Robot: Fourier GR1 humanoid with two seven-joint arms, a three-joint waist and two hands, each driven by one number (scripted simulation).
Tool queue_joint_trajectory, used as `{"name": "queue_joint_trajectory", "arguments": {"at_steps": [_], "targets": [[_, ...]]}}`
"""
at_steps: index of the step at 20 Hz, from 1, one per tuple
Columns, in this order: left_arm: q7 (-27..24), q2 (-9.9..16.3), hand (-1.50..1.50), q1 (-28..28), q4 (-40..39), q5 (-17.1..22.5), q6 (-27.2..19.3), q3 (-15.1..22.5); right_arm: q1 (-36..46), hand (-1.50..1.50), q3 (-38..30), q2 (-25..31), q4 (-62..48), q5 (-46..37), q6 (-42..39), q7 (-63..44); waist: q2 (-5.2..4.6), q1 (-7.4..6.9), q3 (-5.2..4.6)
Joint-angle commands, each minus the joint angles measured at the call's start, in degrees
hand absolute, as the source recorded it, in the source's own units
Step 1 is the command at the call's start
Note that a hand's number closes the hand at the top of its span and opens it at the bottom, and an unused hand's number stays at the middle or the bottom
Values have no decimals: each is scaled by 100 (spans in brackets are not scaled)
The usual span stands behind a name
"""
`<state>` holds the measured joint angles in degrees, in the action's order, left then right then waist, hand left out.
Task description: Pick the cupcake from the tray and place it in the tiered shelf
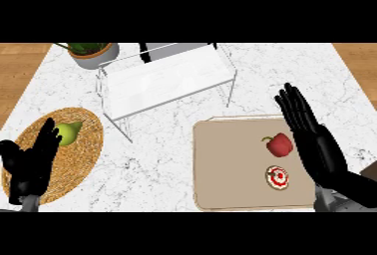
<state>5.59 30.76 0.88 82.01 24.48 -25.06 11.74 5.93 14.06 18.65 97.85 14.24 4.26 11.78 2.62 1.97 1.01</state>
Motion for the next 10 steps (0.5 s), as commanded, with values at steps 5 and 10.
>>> {"name": "queue_joint_trajectory", "arguments": {"at_steps": [5, 10], "targets": [[-305, 261, 0, 138, 155, -312, 417, 294, -1473, -150, -1629, 885, -494, -968, 2005, -1022, -160, 817, -153], [-387, 75, 0, 159, 222, -409, 764, 769, -2526, 150, -2312, 466, -1001, -1311, 3496, -1678, -221, 691, -125]]}}
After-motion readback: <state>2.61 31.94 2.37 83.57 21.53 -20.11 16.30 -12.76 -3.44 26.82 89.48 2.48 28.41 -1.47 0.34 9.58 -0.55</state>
